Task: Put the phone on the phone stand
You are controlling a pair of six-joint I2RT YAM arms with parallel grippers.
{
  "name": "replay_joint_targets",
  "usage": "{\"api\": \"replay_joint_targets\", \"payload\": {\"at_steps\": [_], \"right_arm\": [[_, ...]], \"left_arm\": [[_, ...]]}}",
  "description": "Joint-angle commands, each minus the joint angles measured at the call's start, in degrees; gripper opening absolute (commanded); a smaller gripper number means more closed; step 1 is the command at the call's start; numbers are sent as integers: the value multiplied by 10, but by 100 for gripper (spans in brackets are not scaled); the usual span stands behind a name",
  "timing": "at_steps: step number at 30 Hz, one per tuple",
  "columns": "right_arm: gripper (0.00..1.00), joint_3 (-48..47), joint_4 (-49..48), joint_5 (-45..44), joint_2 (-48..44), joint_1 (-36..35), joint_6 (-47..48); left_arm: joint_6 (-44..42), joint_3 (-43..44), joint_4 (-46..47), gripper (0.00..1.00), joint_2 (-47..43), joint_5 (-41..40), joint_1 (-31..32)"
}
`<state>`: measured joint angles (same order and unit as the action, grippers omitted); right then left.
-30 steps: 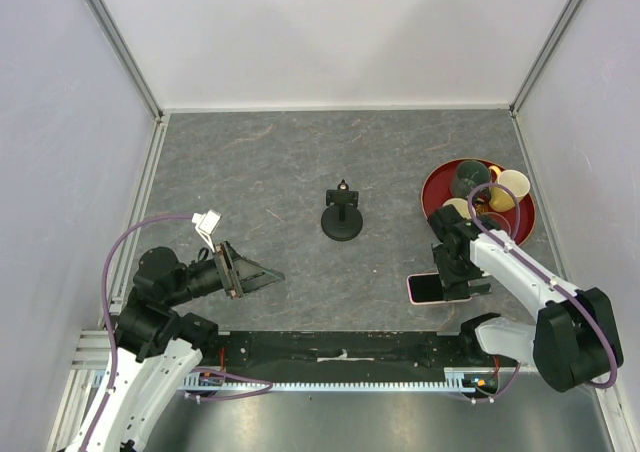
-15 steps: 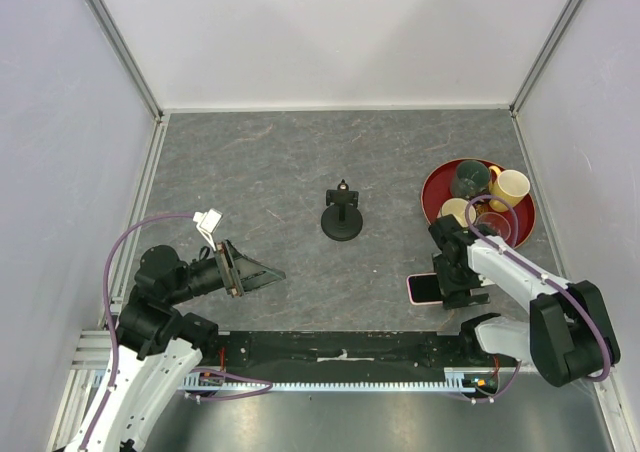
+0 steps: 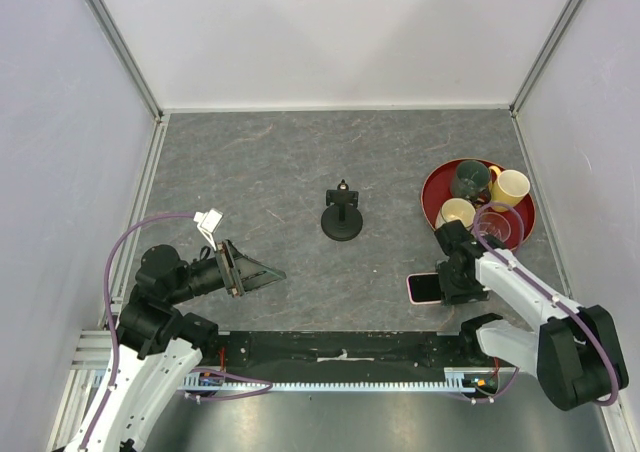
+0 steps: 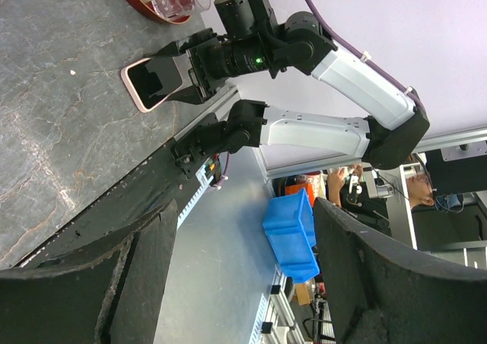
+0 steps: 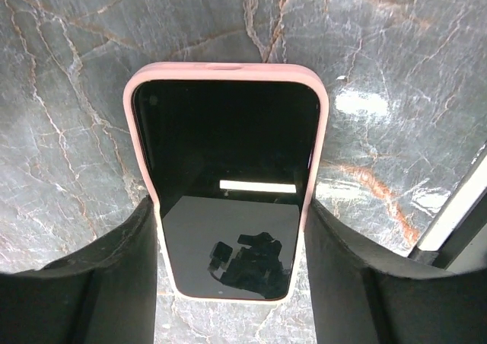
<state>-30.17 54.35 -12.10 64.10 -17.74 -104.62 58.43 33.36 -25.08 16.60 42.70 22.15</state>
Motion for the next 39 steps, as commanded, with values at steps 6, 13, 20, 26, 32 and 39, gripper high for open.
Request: {"api": "replay_joint_targets", "payload": {"at_steps": [6,13,20,26,32,39], "right_arm": [[0,-102,54,55,19,-12,111],[0,-146,-35,39,-15,-81,311],[0,-154,-228,55,-70,-85,674],[0,-170,-413,118,-123,-107,994],[0,-293,-259,233,-74,-156,1467],[0,-312,-152,203,-114,-323,1668]], "left_arm": [[-13,16,12,78,0,18,0],[-4,-10,62,78,31,24,0],[-10,-9,69,78,35,20,0],[-6,2,69,78,48,24,0],[-24,28,57,78,66,20,0],[-130,81,26,62,200,28,0]]}}
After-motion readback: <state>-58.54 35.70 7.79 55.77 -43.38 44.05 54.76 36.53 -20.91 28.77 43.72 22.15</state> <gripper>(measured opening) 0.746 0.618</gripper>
